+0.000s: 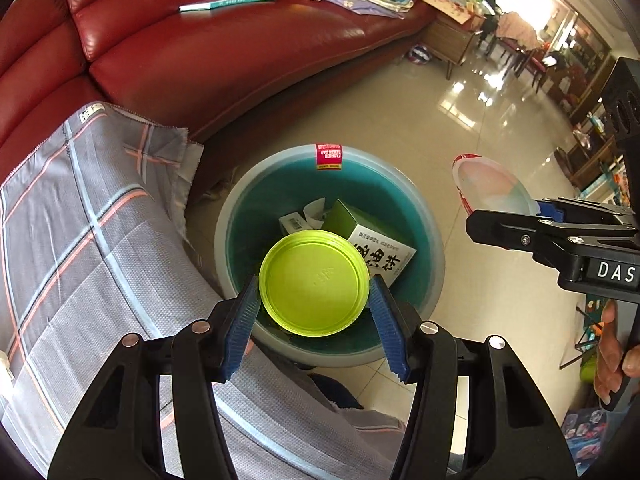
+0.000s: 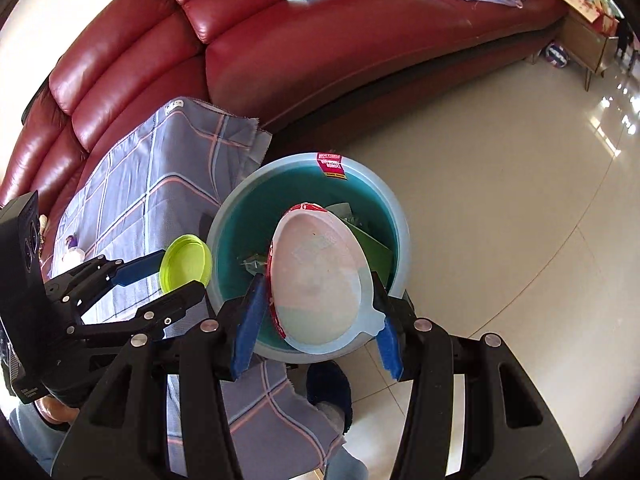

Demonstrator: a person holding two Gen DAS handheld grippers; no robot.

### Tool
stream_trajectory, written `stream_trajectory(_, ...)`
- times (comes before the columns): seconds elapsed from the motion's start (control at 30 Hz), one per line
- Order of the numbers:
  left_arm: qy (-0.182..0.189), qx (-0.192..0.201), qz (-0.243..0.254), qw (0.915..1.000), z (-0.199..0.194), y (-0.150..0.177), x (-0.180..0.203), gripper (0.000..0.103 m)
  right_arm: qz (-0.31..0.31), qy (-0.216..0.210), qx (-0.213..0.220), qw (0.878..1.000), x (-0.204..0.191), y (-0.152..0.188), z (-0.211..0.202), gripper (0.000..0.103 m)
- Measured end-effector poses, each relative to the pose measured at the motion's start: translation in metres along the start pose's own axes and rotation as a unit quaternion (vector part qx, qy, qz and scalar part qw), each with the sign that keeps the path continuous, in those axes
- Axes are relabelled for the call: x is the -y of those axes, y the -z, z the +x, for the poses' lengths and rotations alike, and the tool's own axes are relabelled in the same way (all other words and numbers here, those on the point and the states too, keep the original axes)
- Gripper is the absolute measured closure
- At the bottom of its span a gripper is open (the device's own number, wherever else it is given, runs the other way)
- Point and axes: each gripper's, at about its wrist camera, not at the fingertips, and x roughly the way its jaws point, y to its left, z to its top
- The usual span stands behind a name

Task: Collect trash
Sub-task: 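Carry lid and bowl over the teal bin and open both grippers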

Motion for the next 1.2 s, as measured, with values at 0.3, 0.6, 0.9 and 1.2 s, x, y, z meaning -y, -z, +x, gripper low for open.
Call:
stream_trajectory(0.3, -0.019, 0.01, -0.02, 0.9996, -0.005, 0.002, -0.006, 0.009, -0.002, -0.005, -0.008, 1.0, -0.005, -0.003, 0.007, 0.055)
stream_trajectory(0.6, -0.027, 0.023, -0.061, 0.9975, -0.032, 0.019, -0.027, 0.005, -0.025, -0.015, -0.022, 0.999, -0.035, 0.001, 0.016, 0.055)
stream_trajectory(0.9, -0.034, 0.026, -0.076, 0.9962, -0.046, 0.031, -0.044, 0.004, -0.037, -0.009, -0.032, 0.999, -0.059, 0.001, 0.017, 0.015)
stream_trajectory(1.2, -0.038, 0.03, -0.086, 0.9951, -0.059, 0.044, -0.057, 0.004, -0.044, 0.02, -0.042, 0.998, -0.075, 0.009, 0.019, 0.012)
